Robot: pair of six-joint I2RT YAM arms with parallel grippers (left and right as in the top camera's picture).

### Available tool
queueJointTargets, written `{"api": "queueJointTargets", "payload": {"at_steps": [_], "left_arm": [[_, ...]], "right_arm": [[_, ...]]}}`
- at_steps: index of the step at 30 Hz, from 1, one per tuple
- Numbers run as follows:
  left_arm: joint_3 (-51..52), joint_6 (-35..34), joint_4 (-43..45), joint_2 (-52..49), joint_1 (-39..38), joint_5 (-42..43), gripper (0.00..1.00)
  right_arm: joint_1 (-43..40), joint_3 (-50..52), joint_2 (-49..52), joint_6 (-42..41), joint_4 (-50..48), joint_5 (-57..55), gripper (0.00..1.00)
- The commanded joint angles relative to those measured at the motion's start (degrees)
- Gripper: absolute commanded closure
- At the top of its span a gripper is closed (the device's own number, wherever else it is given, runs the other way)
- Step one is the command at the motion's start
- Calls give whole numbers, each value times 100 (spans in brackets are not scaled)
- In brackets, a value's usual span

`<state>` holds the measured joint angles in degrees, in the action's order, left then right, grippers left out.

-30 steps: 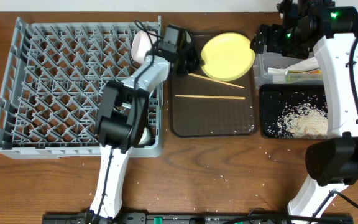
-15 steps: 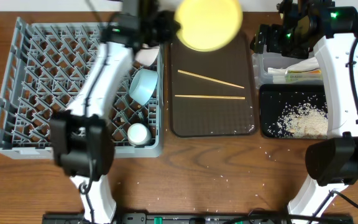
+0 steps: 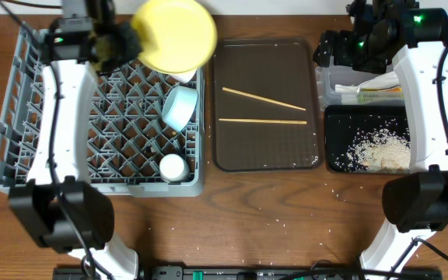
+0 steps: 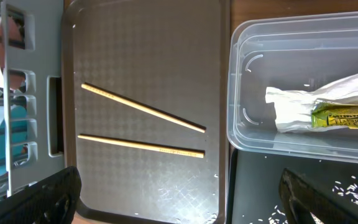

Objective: Sort waste into correct bins and load items into the dishwasher
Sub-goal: 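Carry the yellow plate left and stand it upright in the rack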

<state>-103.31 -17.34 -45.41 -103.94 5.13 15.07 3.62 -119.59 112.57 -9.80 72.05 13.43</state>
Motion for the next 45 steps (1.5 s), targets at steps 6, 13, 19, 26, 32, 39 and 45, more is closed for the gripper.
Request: {"api": "queueJointTargets", "payload": {"at_steps": [6, 13, 19, 26, 32, 39, 45], "left_arm": [[188, 927, 7, 144, 326, -1659, 93], [621, 1156, 302, 144, 328, -2402, 93], [769, 1209, 459, 144, 328, -3128, 93], [879, 1432, 586, 138, 269, -3270, 93], [1141, 1523, 782, 138, -24, -3801, 93], [1202, 1561, 844, 133, -271, -4046, 93], [1213, 1692, 616, 136, -264, -4177, 93]], "right_arm": [[52, -28, -15, 68, -2, 9, 1], [52, -28, -15, 68, -2, 9, 1], [52, -28, -15, 68, -2, 9, 1], [52, -28, -15, 68, -2, 9, 1], [52, -28, -15, 68, -2, 9, 1], [52, -28, -15, 68, -2, 9, 1], [52, -28, -15, 68, -2, 9, 1]]}}
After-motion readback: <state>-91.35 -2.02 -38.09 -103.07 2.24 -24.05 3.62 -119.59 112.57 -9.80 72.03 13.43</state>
